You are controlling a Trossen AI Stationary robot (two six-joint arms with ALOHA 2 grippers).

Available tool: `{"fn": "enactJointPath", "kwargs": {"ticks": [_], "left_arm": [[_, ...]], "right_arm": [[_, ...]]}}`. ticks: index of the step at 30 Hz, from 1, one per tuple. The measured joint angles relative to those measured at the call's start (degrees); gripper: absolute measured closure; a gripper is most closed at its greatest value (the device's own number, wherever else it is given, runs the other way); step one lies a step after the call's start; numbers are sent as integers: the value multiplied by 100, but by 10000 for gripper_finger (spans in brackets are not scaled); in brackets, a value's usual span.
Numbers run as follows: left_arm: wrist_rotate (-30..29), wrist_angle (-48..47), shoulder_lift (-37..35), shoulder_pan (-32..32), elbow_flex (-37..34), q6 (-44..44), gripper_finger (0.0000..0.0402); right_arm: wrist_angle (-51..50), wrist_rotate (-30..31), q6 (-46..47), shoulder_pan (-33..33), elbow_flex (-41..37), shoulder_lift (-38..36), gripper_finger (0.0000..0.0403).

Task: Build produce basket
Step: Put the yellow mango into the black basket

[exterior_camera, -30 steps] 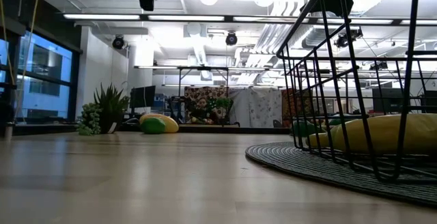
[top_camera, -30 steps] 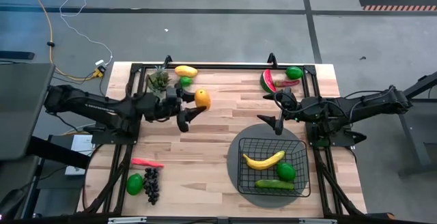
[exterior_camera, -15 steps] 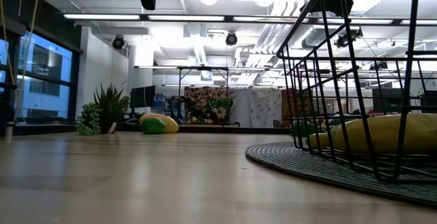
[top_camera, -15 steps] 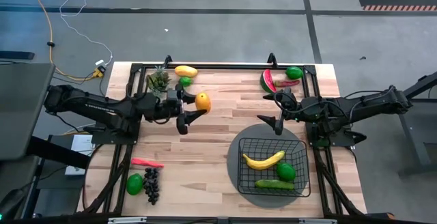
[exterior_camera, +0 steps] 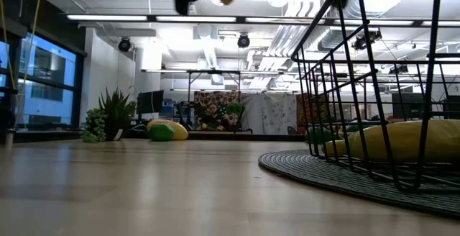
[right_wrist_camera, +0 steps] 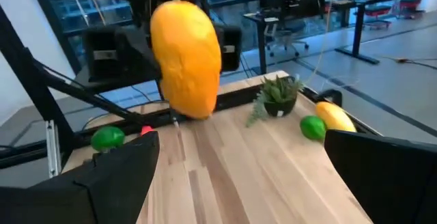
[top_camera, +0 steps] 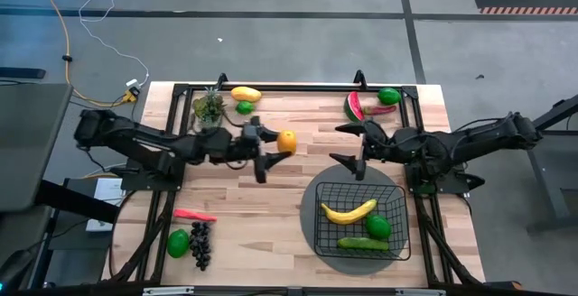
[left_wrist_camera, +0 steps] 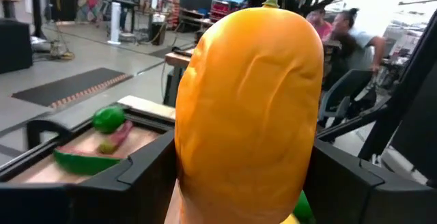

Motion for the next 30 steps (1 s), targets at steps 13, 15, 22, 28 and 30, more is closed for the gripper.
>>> {"fn": "enactJointPath", "kwargs": {"ticks": [13,15,22,28,30], "left_arm": [[642,-71,1805,-54,1468,-155,143],[636,-61,1809,-48,1493,-153,143],[638,-70,1769,-52,1495,-111,143],[679,-81,1769,-64,1495,-109,143],[679,-79,1769,-70,1495,-109,143]], "right_arm": [[1955,-720,338,1,0,1158,4],[2002,-826,444,0,0,1141,4],[1993,-863,435,4,0,1093,4],[1955,-911,449,4,0,1096,4],[1902,-929,452,4,0,1137,4]]}}
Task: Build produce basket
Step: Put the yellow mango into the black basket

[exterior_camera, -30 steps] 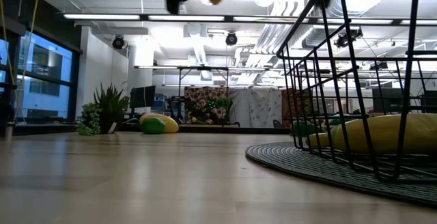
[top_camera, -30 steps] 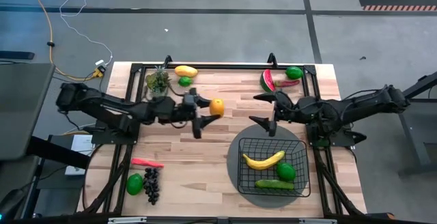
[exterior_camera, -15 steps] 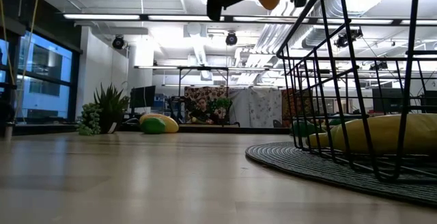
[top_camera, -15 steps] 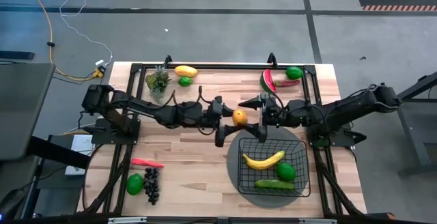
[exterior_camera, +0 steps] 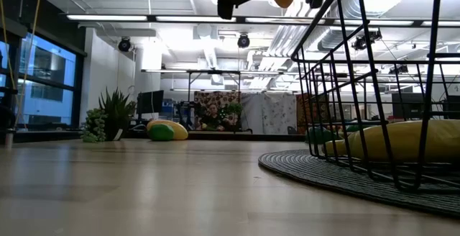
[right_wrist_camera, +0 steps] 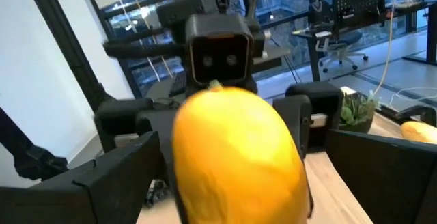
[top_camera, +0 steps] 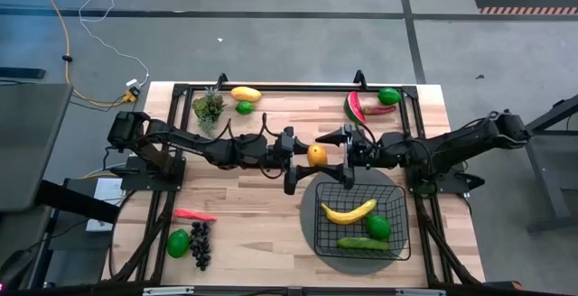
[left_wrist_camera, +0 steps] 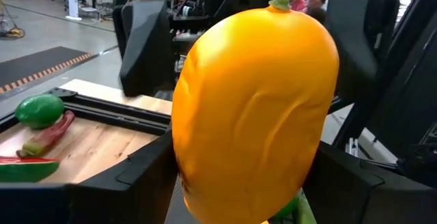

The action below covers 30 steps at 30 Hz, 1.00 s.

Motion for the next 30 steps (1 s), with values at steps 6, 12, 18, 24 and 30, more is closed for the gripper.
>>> {"fn": "enactJointPath", "kwargs": {"ticks": [6,12,18,24,30], "left_arm": [[2,-22,0,0,0,0,143],[-72,-35,0,0,-2,2,143],[-87,-37,-6,0,-2,4,143],[-91,-58,-9,0,-2,2,143],[-96,-63,-9,-4,-2,-41,143]], "right_arm": [[-28,-2,83,0,0,143,40],[176,-42,87,0,0,266,101],[308,-44,-44,0,0,273,145],[298,-53,-56,0,0,273,162],[298,-58,-57,0,0,273,164]]}}
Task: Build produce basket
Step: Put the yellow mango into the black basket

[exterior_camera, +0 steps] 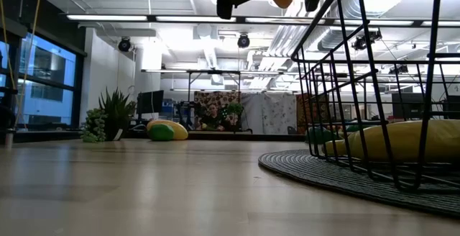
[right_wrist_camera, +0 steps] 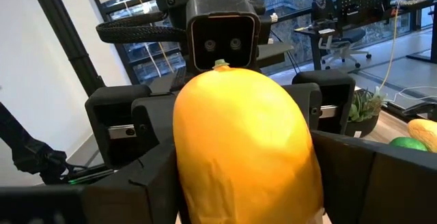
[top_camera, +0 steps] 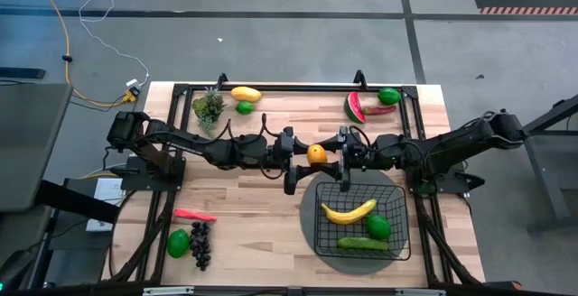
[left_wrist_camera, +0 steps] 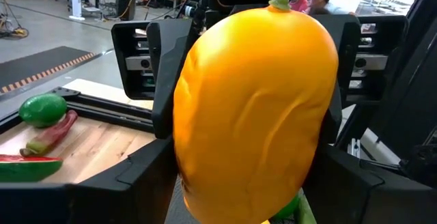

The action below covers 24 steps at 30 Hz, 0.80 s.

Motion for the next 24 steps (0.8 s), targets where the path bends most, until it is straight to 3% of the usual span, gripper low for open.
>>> {"fn": "enactJointPath", "kwargs": {"ticks": [15,24], "left_arm": [[-2,-3,2,9,0,176,137],[15,-372,-25,9,-9,237,39]], "right_arm": [[-31,1,-42,0,0,-2,166],[-170,5,-202,0,0,-82,166]]}}
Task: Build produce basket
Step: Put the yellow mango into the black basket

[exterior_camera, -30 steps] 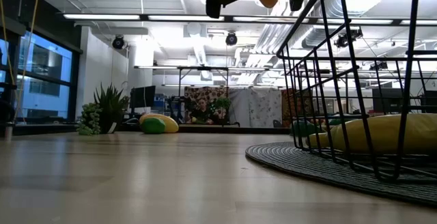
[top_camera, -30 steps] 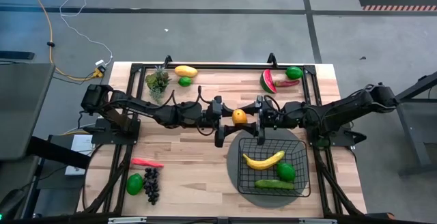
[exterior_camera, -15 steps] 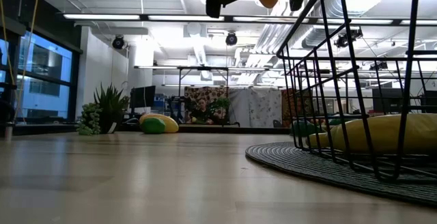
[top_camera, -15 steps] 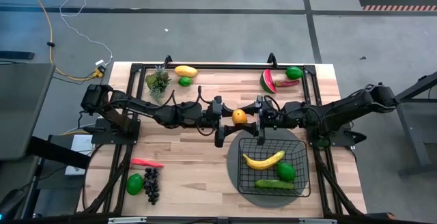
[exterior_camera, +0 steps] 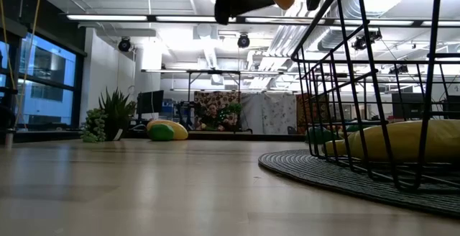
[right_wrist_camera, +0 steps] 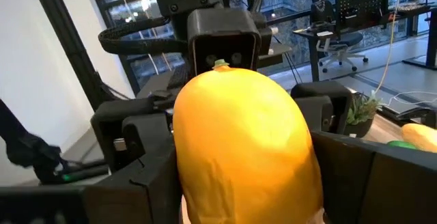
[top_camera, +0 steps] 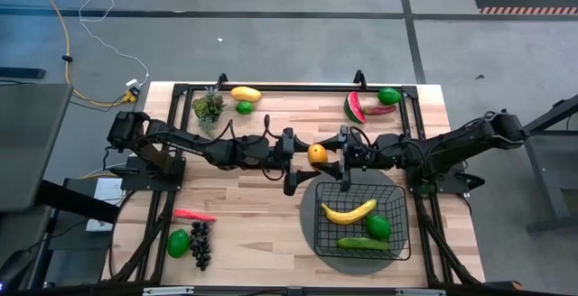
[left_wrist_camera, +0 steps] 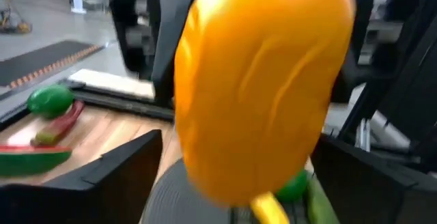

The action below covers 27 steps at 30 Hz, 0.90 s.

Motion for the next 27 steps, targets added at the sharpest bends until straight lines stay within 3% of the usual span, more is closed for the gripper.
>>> {"fn": "enactJointPath", "kwargs": {"ticks": [5,14,19,27], "left_arm": [[-6,-1138,-501,16,3,412,8],[-34,-3115,-1797,360,-52,235,7],[-48,-3108,-2519,514,-451,60,5],[-320,-2280,-3437,522,-1574,-177,5]], "right_arm": [[-900,65,-150,-10,0,-497,166],[-2509,478,-274,-15,1,-1720,166],[-2980,759,-267,-15,4,-2138,166],[-3122,796,-124,-15,4,-2192,166]]}}
